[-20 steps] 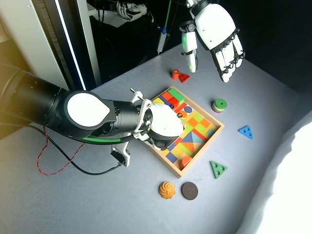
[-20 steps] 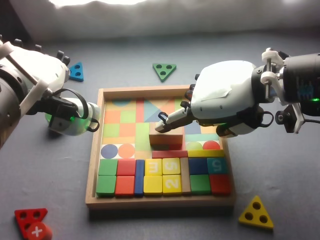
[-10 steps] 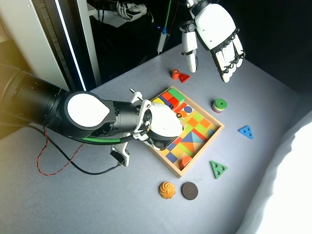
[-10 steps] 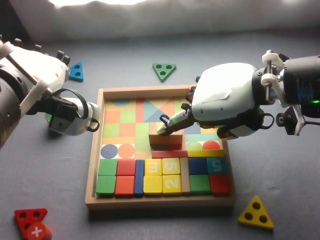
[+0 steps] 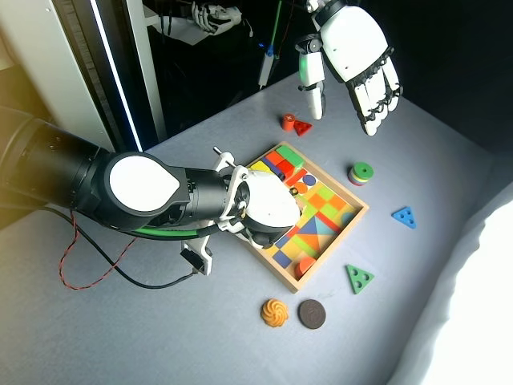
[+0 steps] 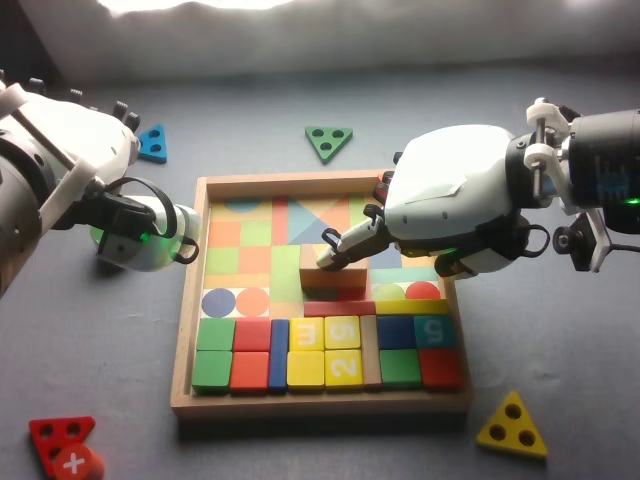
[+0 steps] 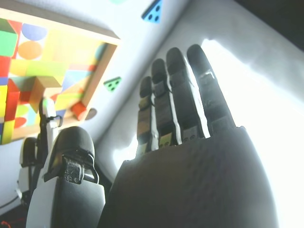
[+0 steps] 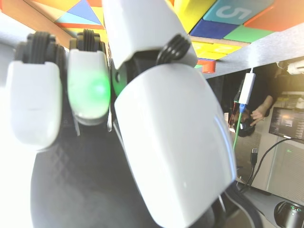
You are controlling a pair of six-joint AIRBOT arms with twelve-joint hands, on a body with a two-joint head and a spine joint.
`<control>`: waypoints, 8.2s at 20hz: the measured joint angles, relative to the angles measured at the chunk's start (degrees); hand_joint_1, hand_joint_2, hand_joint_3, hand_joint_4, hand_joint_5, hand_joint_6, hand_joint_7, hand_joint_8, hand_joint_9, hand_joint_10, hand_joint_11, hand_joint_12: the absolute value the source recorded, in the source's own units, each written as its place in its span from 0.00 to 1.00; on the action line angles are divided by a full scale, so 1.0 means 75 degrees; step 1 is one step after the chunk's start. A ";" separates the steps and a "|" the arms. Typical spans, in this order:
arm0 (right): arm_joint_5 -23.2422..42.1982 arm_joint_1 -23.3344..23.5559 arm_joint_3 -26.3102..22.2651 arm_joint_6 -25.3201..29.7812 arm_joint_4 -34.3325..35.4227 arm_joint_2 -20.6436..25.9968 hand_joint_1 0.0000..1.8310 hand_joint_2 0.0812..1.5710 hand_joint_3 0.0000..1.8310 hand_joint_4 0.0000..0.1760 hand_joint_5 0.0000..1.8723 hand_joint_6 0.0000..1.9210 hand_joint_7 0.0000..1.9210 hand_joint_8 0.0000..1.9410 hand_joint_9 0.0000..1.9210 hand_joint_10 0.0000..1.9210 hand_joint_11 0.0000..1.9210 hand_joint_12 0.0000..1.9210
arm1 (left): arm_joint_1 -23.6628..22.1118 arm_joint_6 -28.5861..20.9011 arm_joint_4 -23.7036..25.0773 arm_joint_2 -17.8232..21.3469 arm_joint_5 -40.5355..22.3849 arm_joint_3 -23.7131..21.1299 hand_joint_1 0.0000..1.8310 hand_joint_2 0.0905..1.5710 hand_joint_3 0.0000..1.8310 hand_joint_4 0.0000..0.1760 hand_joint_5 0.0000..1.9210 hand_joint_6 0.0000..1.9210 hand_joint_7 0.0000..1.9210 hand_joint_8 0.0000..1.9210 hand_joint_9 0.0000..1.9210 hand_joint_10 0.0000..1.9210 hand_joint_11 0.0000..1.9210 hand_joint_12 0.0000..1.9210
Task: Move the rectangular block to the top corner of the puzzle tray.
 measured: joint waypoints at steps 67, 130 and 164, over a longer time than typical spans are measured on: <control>0.1411 -0.0277 0.1075 0.0152 -0.0624 0.0568 0.98 0.74 0.00 0.00 0.19 0.00 0.67 1.00 0.80 1.00 0.86 1.00 | -0.0082 0.0003 -0.0175 0.0000 0.0000 -0.0003 0.00 0.83 0.00 0.00 0.16 0.00 0.25 0.00 0.25 0.00 0.09 0.25; 0.2235 0.0009 0.3963 -0.0224 -0.0985 -0.0871 0.98 0.73 0.00 0.00 0.16 0.00 0.68 1.00 0.80 1.00 0.86 1.00 | -0.0082 0.0026 -0.0204 0.0000 0.0032 -0.0003 0.00 0.83 0.00 0.00 0.20 0.00 0.32 0.01 0.30 0.01 0.10 0.28; 0.3812 0.0775 0.3975 0.0819 -0.2387 -0.0641 0.98 0.73 0.00 0.00 0.15 0.00 0.68 1.00 0.78 1.00 0.85 1.00 | -0.0096 0.0047 -0.0236 0.0003 0.0041 -0.0003 0.00 0.83 0.00 0.00 0.17 0.00 0.34 0.00 0.31 0.00 0.10 0.31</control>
